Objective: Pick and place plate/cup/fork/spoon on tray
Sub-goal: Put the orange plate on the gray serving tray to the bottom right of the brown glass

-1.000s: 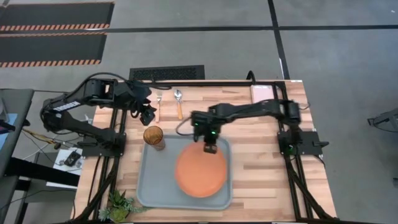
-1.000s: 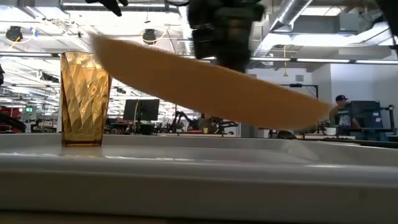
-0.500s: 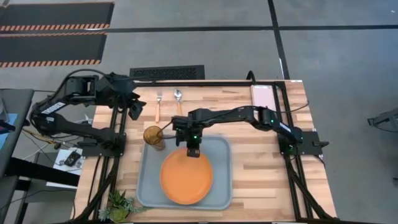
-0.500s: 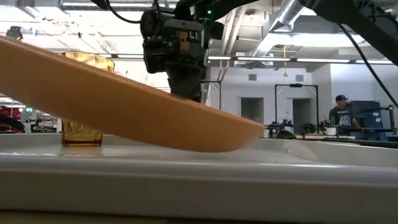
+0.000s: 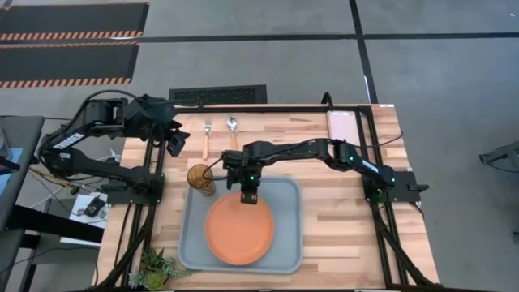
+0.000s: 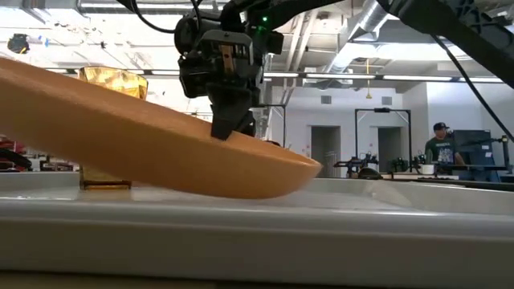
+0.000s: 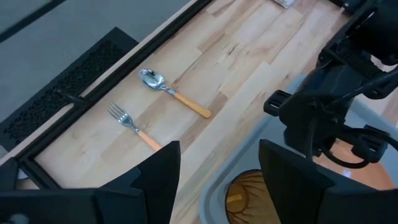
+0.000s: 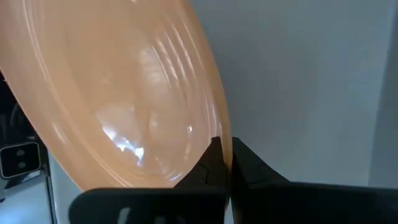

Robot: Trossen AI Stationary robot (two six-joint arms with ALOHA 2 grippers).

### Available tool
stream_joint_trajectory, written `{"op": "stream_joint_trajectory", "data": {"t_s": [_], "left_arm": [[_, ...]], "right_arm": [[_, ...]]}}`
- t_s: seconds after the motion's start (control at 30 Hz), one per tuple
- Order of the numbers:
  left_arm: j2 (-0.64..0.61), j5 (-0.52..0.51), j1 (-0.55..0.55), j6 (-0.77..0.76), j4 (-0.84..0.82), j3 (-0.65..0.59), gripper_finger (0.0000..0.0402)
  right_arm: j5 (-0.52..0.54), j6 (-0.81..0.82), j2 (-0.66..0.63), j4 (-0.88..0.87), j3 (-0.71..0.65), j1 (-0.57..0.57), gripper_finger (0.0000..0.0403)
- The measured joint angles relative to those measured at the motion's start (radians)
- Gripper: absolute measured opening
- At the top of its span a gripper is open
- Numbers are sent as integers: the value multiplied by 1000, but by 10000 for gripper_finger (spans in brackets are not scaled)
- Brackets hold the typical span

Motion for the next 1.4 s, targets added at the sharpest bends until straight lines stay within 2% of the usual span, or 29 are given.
{"op": "stream_joint_trajectory", "data": {"t_s": [0.27,0.97,1.4], "left_arm": [[0,0,0,-6,0,0,204],[0,-8,0,13,0,0,204],[0,-9,0,14,1,0,204]], "right_arm": [[29,1,-2,63,0,11,8],[1,26,44,93,0,3,14],[6,49,58,121,0,3,69]]}}
